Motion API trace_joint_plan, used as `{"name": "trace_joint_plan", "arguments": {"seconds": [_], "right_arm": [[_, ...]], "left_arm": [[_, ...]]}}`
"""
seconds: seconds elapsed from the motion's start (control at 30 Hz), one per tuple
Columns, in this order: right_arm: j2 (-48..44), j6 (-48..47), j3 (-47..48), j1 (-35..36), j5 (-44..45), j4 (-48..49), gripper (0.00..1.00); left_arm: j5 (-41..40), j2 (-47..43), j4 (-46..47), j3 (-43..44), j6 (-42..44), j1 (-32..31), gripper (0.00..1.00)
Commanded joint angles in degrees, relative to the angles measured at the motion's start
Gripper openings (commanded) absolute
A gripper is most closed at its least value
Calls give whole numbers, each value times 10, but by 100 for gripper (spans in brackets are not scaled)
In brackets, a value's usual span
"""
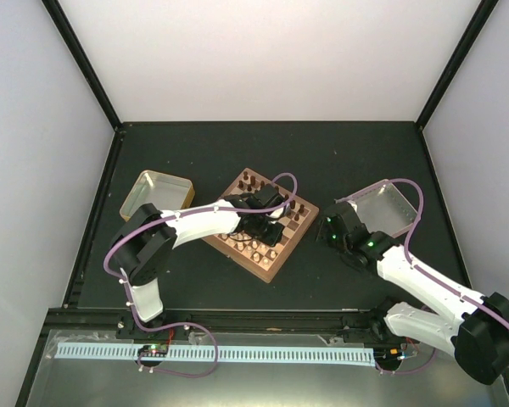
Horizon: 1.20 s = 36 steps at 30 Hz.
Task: Set up the chess pieces on the board
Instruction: Pick up the chess piece from the chessboard, then place the chess piece on the chessboard.
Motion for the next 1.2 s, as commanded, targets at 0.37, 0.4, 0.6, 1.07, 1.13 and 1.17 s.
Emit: {"name": "trace_joint_plan", "arguments": {"seconds": [0.37, 0.4, 0.6, 1.07, 1.13, 1.17], "right_arm": [[-6, 7, 6, -4, 1, 11, 38], [-7, 7, 5, -3, 1, 11, 38], [-9, 7, 3, -3, -2, 14, 38], [11, 4, 3, -4, -22, 30, 38], [15, 5, 4, -4, -25, 31, 38], [17, 4, 4, -4, -26, 31, 38]], "left_arm": [[-59, -26, -13, 15, 14, -5, 7], [-72, -35, -16, 15, 14, -3, 7], [-140, -95, -41, 6, 17, 40, 7], [-126, -128, -19, -92, -8, 233, 7], [-120, -122, -12, -98, -7, 244, 7], [-116, -117, -9, -99, -5, 248, 7]]}}
